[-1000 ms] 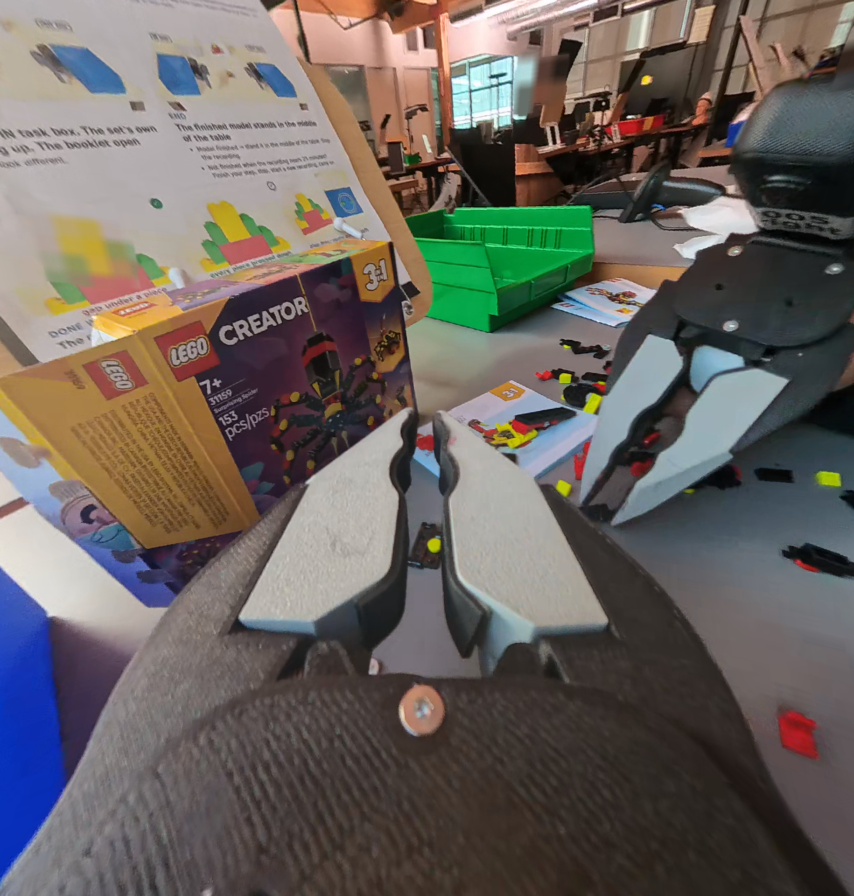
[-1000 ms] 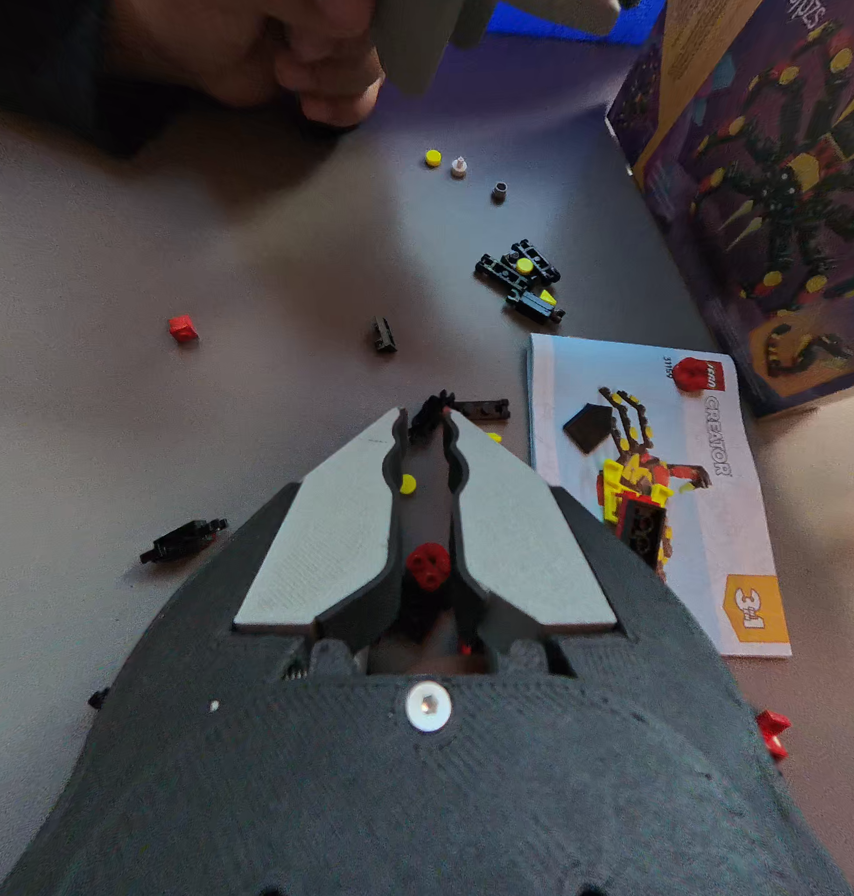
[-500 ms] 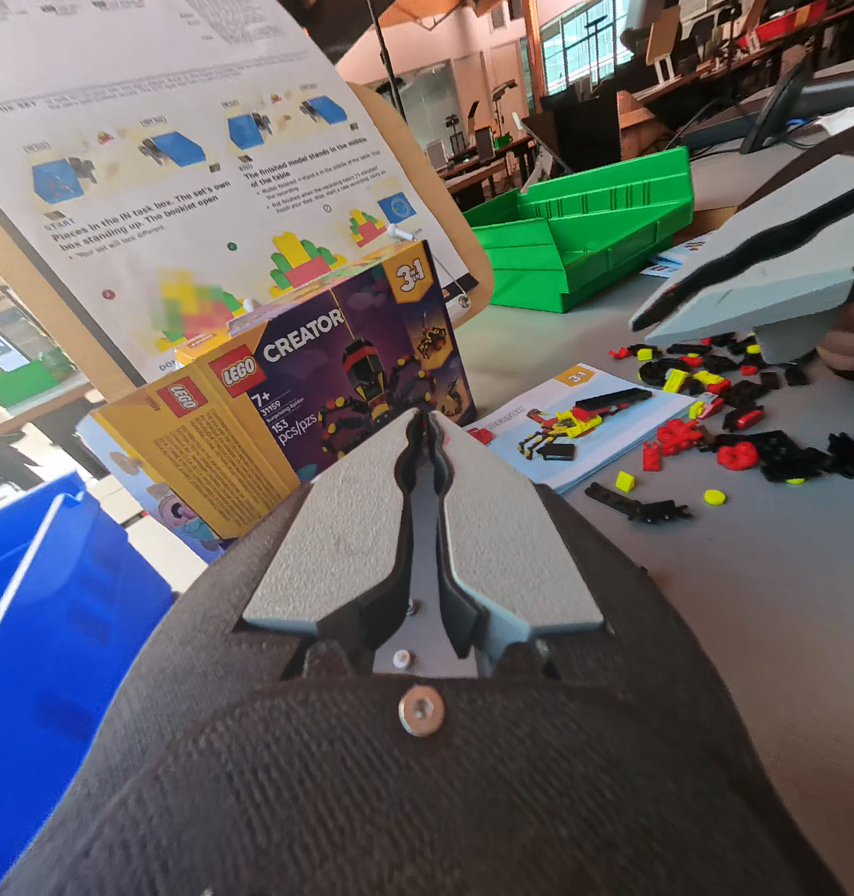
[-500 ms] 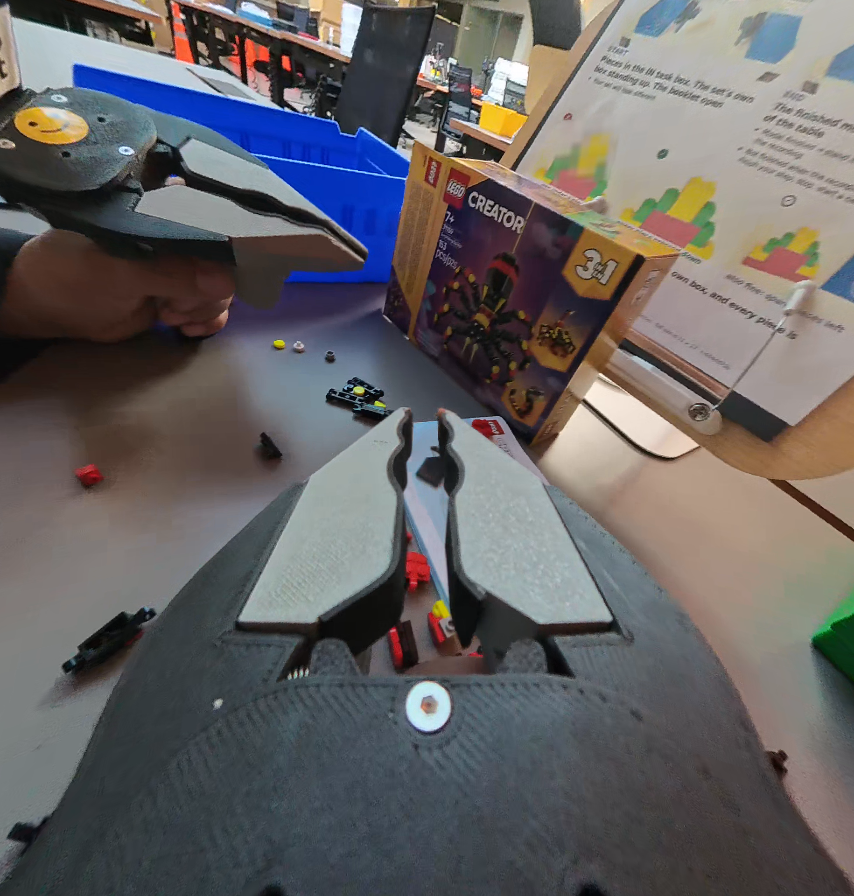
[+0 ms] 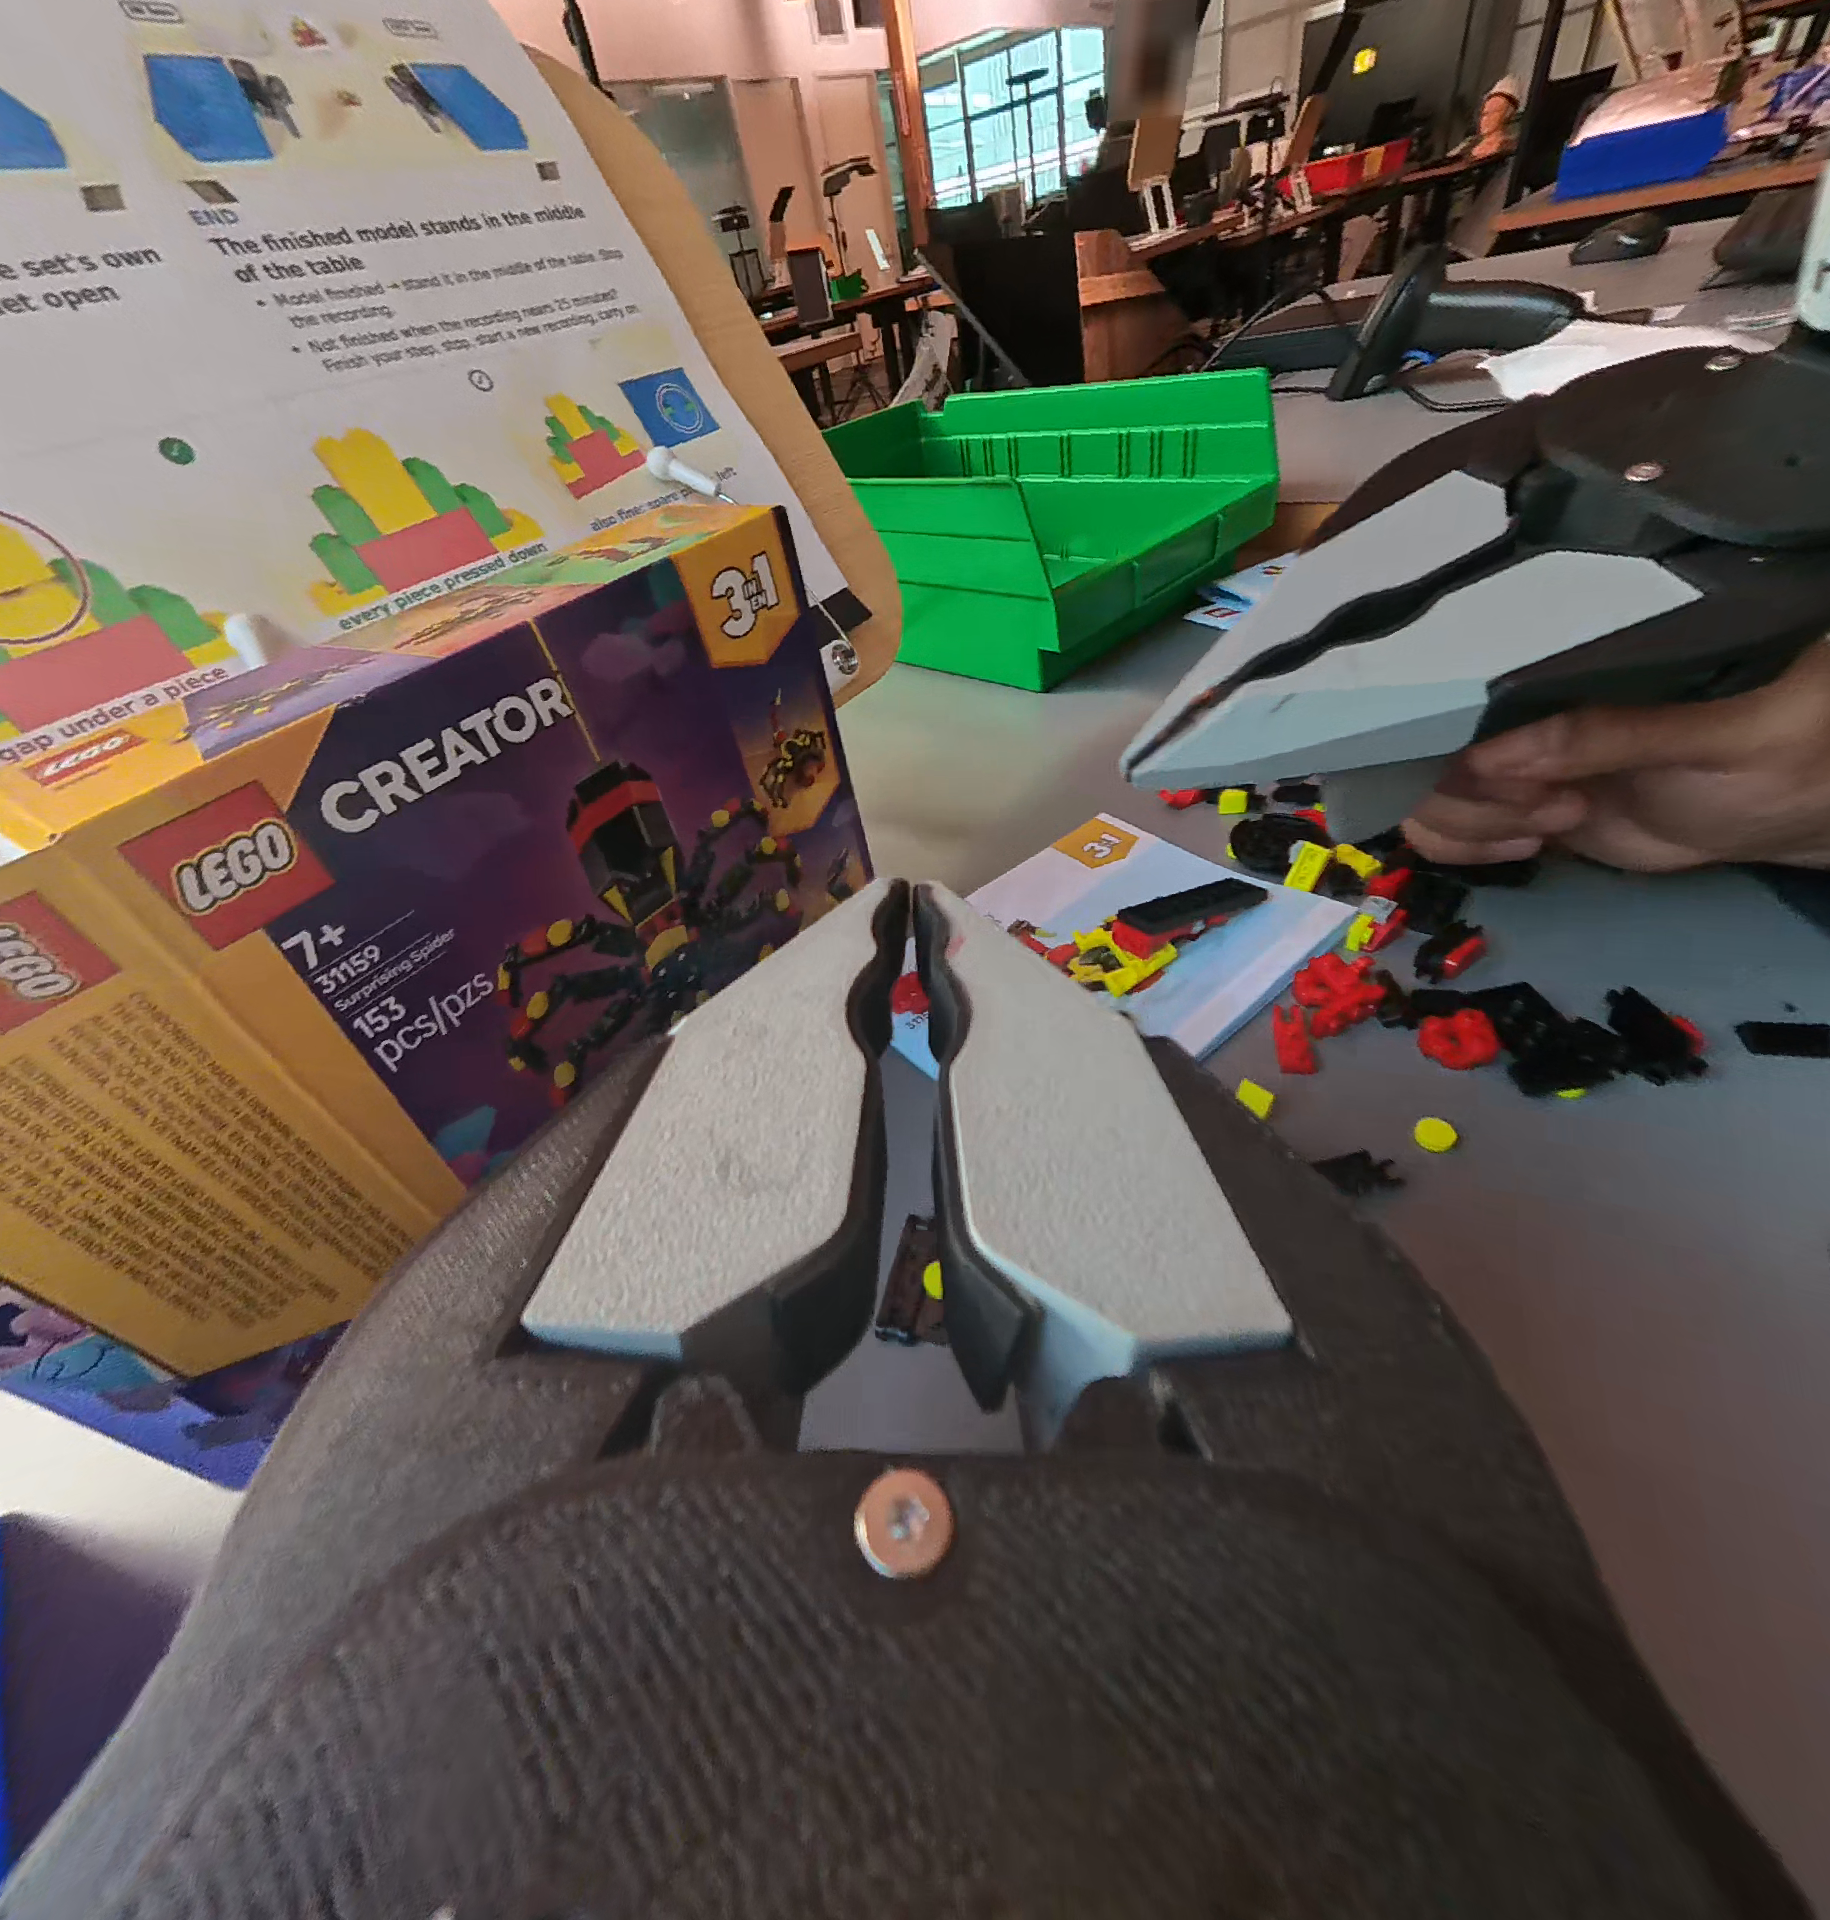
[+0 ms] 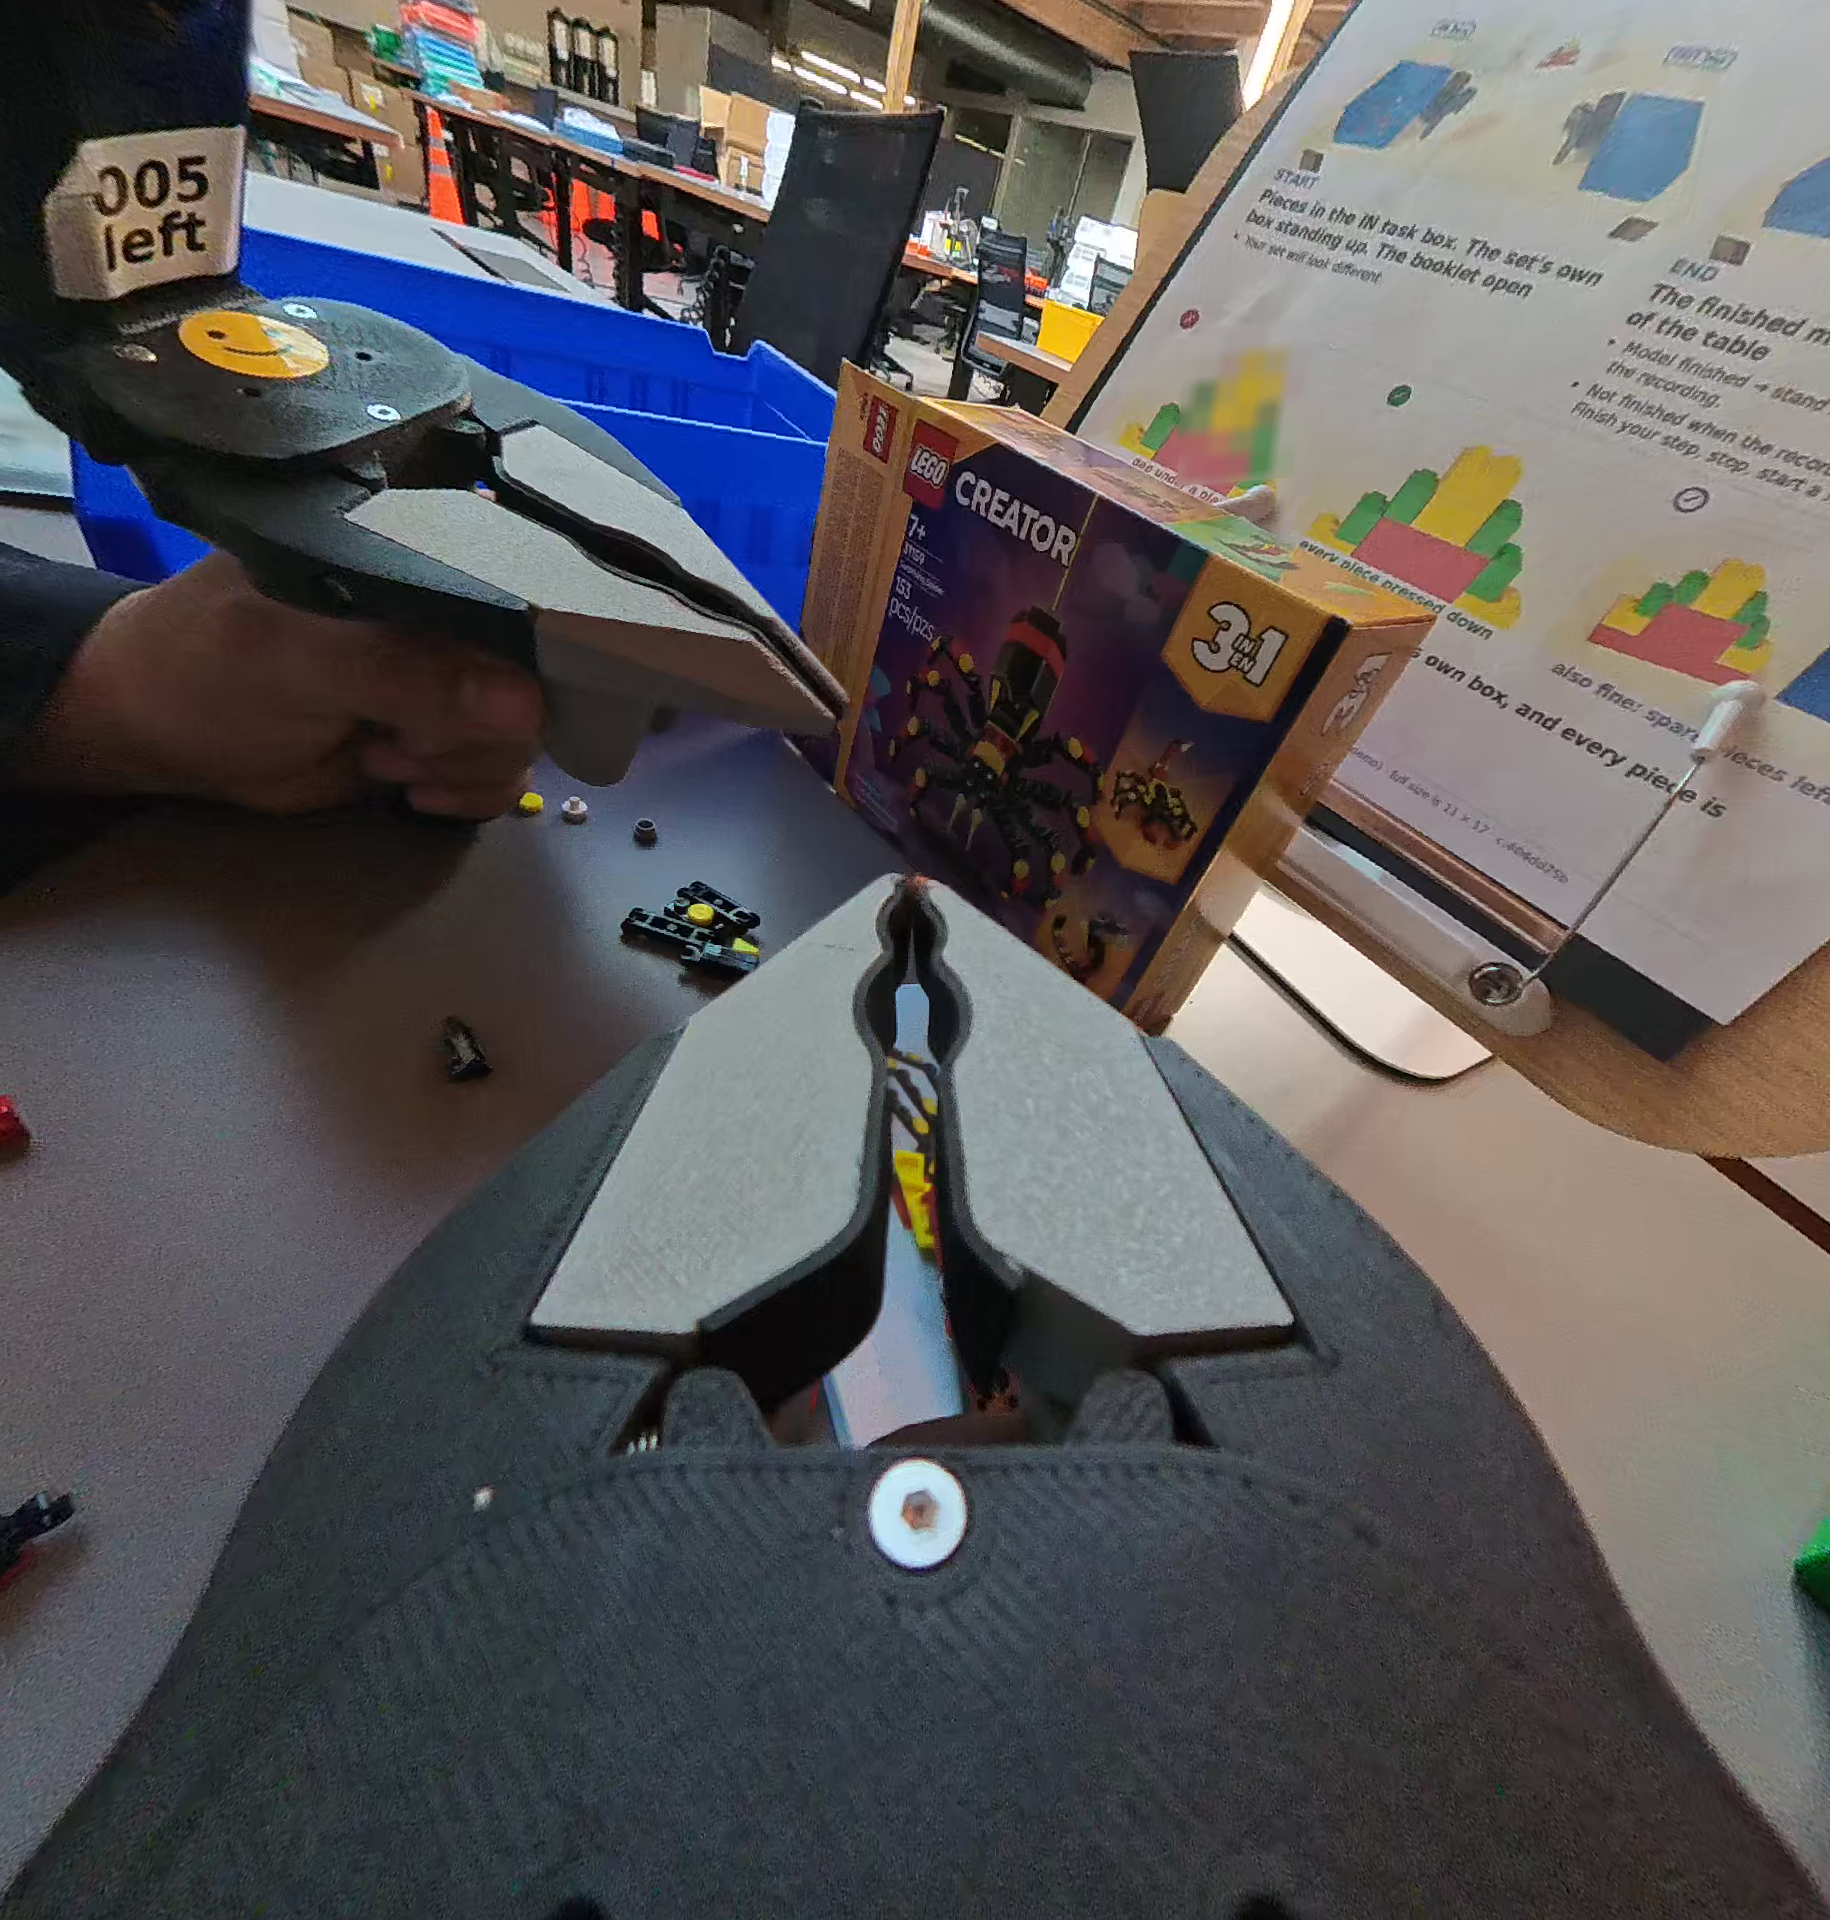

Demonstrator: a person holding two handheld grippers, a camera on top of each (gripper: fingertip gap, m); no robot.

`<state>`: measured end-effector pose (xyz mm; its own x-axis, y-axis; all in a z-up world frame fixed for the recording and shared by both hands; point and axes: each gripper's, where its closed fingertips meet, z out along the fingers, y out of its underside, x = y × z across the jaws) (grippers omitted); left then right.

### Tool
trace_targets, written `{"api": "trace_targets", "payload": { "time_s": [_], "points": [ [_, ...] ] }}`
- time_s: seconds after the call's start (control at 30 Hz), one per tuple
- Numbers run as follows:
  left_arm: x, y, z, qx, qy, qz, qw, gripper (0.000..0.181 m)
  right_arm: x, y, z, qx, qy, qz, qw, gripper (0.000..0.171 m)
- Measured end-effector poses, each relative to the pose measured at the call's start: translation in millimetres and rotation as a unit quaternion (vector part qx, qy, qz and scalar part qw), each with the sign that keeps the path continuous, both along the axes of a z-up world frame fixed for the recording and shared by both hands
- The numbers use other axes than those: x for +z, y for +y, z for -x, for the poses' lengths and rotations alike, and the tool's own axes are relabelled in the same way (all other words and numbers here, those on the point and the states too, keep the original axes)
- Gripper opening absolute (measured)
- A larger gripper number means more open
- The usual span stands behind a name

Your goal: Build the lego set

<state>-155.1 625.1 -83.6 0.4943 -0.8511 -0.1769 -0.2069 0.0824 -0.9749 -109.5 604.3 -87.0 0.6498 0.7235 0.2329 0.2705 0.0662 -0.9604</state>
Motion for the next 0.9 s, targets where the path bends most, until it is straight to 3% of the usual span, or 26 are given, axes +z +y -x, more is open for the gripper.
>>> {"api": "trace_targets", "payload": {
  "time_s": [0.27, 0.47, 0.7, 0.9],
  "points": [
    [-2, -3, -3, -0.017, 0.005, 0.007, 1.0, 0.0, -4, 5, -5, 0.005, 0.016, 0.04, 0.999, 0.0],
    [-2, -11, -9, -0.026, 0.018, -0.016, 0.999, 0.0, 2, 1, -7, -0.006, 0.023, 0.014, 1.0, 0.0],
    [2, -13, -8, -0.03, -0.007, -0.002, 1.0, 0.0, 26, -10, -14, -0.016, 0.094, 0.0, 0.995, 0.0],
    [5, -12, -6, -0.029, -0.021, 0.005, 0.999, 0.0, 17, -12, -6, -0.009, 0.068, -0.004, 0.998, 0.0]
  ]
}}
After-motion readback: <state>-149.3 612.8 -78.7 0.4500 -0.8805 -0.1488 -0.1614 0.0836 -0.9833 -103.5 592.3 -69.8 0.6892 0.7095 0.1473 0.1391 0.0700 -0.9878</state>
